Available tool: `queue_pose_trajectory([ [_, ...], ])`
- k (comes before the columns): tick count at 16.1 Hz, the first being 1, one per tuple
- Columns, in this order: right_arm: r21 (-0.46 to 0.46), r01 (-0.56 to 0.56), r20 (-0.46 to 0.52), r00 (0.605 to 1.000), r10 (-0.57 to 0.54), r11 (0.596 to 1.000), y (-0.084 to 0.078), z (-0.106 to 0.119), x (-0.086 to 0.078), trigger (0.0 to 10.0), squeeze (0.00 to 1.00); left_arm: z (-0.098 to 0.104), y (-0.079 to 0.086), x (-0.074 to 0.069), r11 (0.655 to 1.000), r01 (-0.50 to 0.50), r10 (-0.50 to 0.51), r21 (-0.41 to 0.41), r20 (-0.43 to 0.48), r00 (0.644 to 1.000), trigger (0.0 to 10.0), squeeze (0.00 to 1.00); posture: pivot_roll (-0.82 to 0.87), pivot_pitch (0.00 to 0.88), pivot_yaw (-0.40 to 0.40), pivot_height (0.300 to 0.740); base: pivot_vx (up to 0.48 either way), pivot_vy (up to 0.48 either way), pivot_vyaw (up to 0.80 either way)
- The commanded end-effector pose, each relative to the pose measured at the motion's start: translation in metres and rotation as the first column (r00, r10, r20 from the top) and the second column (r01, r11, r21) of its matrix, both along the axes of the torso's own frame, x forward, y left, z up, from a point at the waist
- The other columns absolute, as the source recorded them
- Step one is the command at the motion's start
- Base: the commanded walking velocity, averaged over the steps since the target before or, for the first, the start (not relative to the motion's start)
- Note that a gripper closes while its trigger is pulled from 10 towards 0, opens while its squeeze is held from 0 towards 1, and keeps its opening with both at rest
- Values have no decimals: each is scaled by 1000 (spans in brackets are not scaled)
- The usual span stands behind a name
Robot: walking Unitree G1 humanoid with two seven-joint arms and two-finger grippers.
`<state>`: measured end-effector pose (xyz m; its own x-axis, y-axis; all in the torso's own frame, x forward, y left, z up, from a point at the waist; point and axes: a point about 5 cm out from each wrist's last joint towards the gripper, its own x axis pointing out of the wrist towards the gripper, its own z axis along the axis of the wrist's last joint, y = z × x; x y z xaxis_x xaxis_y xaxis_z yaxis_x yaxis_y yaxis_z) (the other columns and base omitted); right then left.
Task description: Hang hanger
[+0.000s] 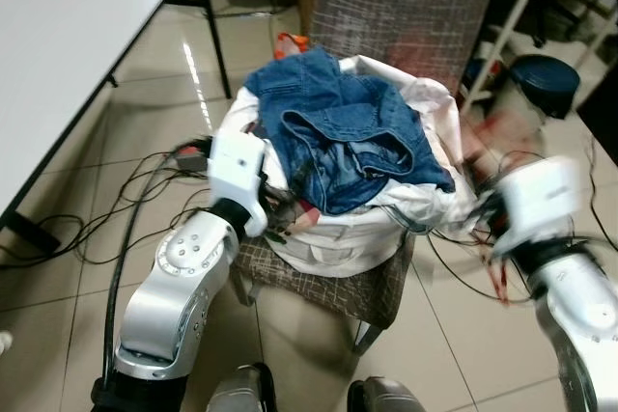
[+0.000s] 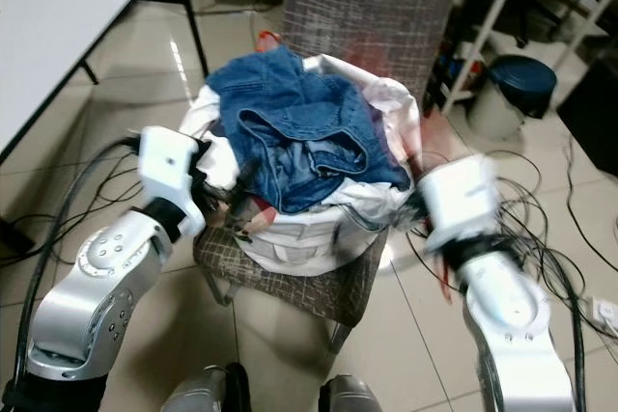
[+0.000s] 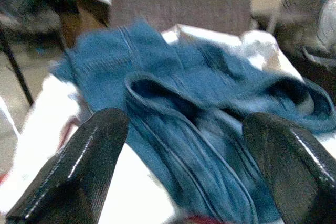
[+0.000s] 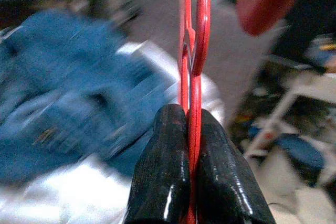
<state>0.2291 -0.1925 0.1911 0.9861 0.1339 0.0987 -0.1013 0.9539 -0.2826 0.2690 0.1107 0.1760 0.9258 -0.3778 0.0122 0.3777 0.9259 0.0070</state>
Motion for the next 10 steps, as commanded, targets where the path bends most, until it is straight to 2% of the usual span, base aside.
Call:
queue_pose_trajectory([
  [1, -62, 45, 89, 995, -39, 997, -5, 15, -6, 10000, 0, 7, 7, -4, 999, -36, 37, -14, 53, 998, 10000, 0, -139, 115, 12, 740, 0, 0, 0],
  [4, -10, 42, 4, 999, -42, 999, -4, 1, -14, 10000, 0, 3, 16, -12, 999, -37, 36, 17, 75, 997, 10000, 0, -149, 97, 1, 740, 0, 0, 0],
  [6, 7, -48, -53, 997, 48, 999, 6, -10, -20, 10000, 0, -7, 25, -16, 996, -78, 75, 38, 73, 994, 10000, 0, -159, 89, -4, 740, 0, -441, 0],
  [10, 22, -88, -55, 994, 89, 996, 12, -9, -15, 10000, 0, -6, 26, -15, 995, -88, 84, 36, 93, 992, 10000, 0, -158, 84, -14, 740, 0, -480, 0],
])
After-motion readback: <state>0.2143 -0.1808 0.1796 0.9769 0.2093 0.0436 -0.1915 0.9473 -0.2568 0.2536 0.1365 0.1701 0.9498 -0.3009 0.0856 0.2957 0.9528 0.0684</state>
